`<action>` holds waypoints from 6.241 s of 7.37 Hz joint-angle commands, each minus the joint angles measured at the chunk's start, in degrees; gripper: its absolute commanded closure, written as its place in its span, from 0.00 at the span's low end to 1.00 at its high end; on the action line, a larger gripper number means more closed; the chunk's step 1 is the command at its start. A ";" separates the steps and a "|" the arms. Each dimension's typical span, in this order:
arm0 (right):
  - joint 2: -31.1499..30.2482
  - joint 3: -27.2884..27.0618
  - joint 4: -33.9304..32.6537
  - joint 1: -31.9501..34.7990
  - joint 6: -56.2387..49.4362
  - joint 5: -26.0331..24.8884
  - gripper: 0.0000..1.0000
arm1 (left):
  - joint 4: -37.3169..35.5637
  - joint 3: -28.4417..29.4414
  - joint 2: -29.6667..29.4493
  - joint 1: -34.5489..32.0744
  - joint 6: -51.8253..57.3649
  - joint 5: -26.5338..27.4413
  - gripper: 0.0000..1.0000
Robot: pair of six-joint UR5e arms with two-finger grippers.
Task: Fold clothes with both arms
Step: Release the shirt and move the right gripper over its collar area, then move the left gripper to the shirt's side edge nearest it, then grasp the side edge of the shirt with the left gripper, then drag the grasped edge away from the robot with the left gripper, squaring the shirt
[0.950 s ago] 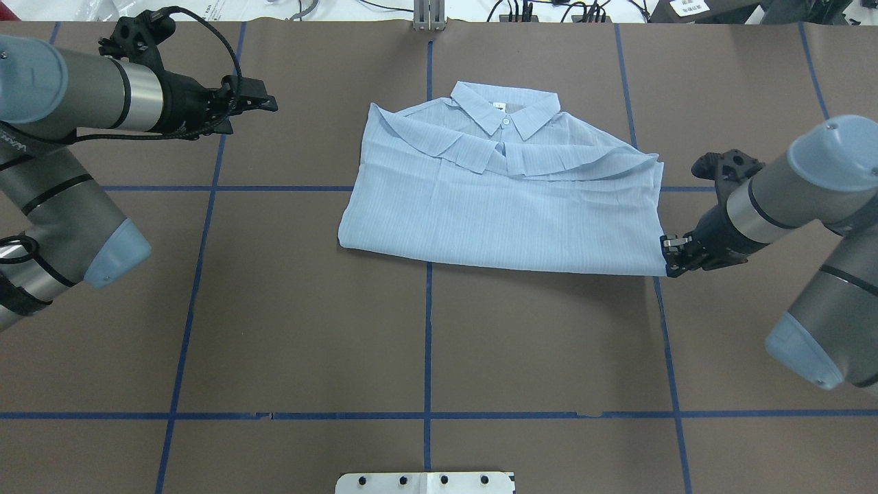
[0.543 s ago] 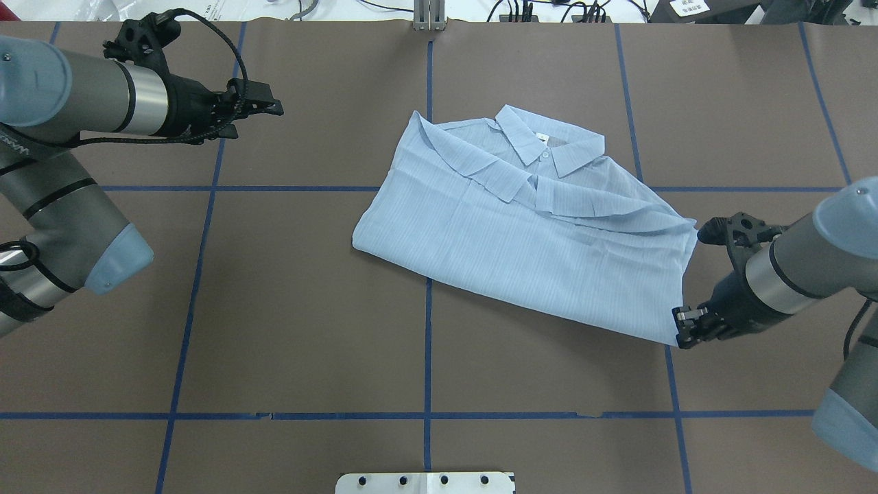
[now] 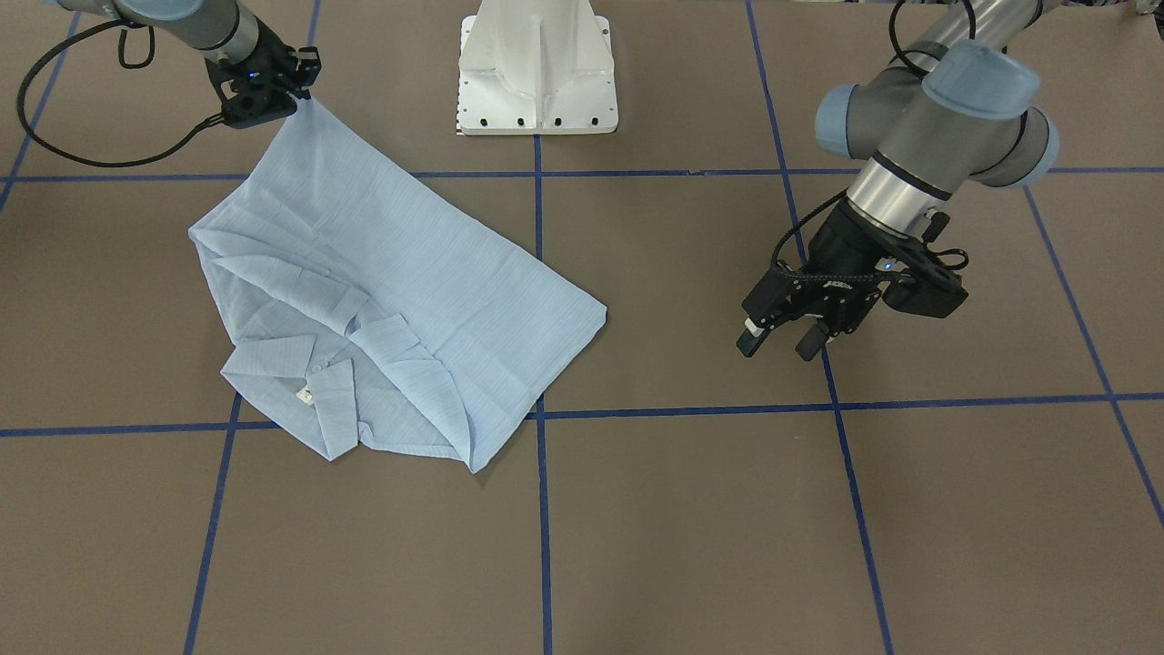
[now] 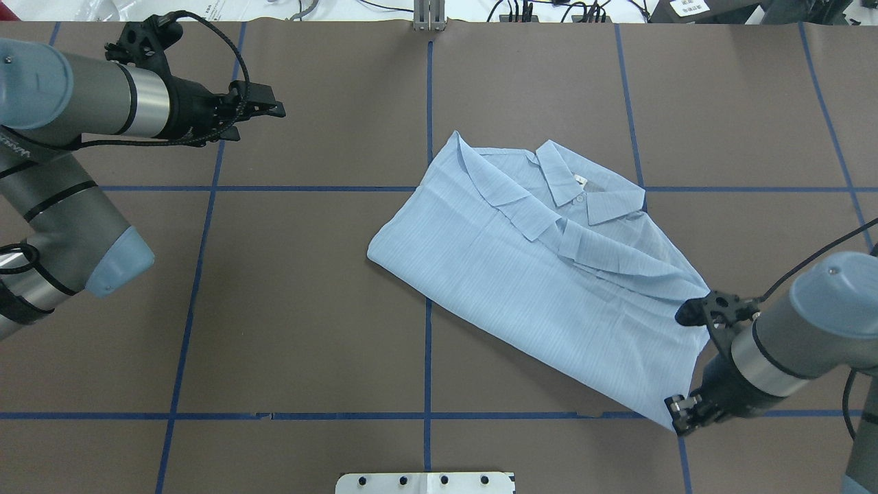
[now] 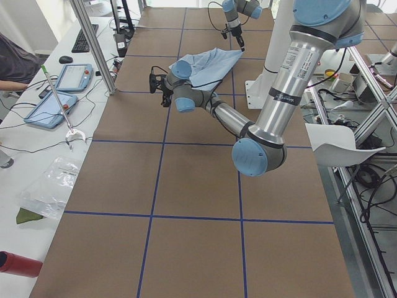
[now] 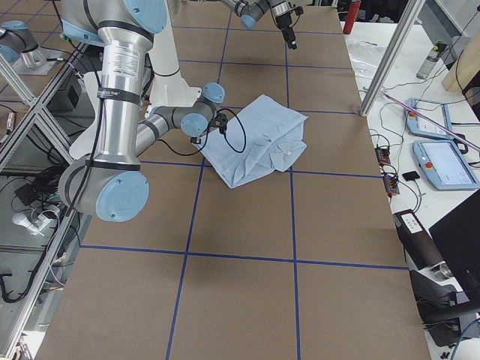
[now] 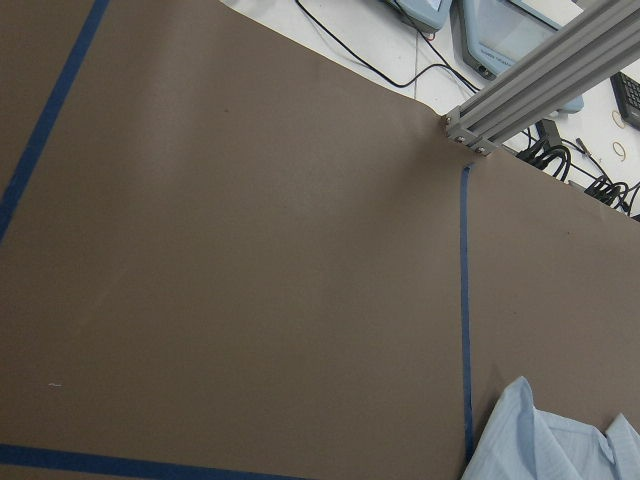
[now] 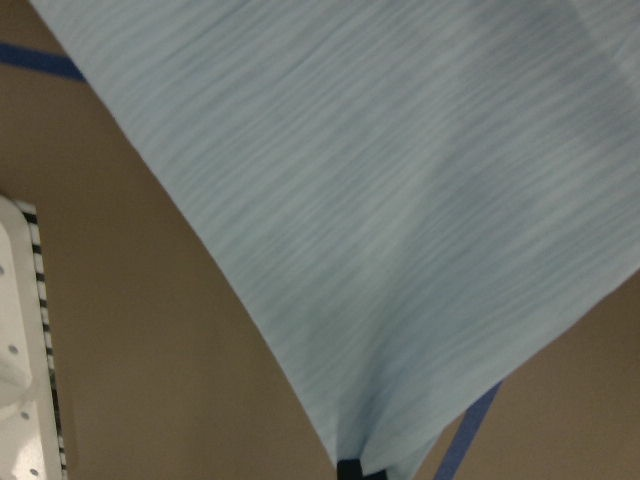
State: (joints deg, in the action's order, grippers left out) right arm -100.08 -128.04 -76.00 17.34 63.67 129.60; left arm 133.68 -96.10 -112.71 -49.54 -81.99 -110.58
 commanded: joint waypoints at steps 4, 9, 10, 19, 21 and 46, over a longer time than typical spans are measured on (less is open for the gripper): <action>5.83 -2.57 0.07 -0.95 4.53 -0.49 0.00 | 0.00 -1.02 0.21 1.89 -2.12 -0.42 0.00; 12.71 -1.87 -0.02 25.87 3.48 -0.05 0.00 | -0.97 -2.77 -1.01 13.66 -15.18 0.46 0.00; 14.37 -0.65 -0.11 27.03 3.48 -0.05 0.00 | -1.75 -2.25 -2.76 16.37 -17.21 1.68 0.00; 15.44 0.42 -0.37 30.03 3.56 0.13 0.00 | -11.07 6.54 -12.18 23.95 -20.66 11.97 0.01; 15.35 0.07 -0.37 30.91 3.56 0.21 0.00 | -12.64 6.28 -12.18 24.31 -20.75 11.97 0.01; 15.18 0.95 -0.11 32.31 3.56 -0.40 0.00 | -14.41 7.07 -12.88 16.16 -17.71 12.06 1.00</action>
State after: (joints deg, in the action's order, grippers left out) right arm -84.97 -127.10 -76.19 49.50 67.24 129.51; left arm 119.46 -89.42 -125.48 -30.67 -102.72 -98.63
